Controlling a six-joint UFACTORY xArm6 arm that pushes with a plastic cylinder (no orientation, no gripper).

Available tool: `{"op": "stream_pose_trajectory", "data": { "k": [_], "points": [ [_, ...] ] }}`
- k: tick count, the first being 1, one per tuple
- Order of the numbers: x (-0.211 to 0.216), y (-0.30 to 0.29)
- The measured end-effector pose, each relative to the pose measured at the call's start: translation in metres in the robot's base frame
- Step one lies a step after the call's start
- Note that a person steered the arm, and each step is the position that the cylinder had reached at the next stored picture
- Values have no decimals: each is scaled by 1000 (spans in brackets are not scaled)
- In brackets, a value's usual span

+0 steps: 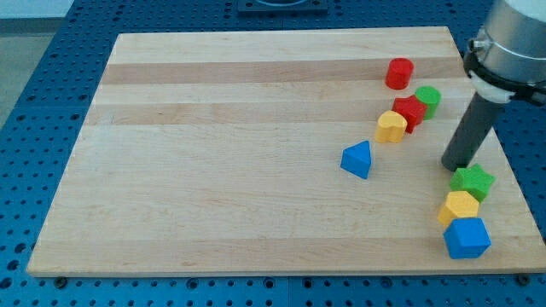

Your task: Separate the green circle and red star

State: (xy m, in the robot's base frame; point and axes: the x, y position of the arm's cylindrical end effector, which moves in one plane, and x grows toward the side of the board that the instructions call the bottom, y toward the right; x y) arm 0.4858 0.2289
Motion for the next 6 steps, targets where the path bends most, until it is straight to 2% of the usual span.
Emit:
{"op": "stream_pose_trajectory", "data": {
  "k": [2,3,6],
  "points": [
    [-109,3],
    [-128,-10],
    [-129,-54]
  ]
}}
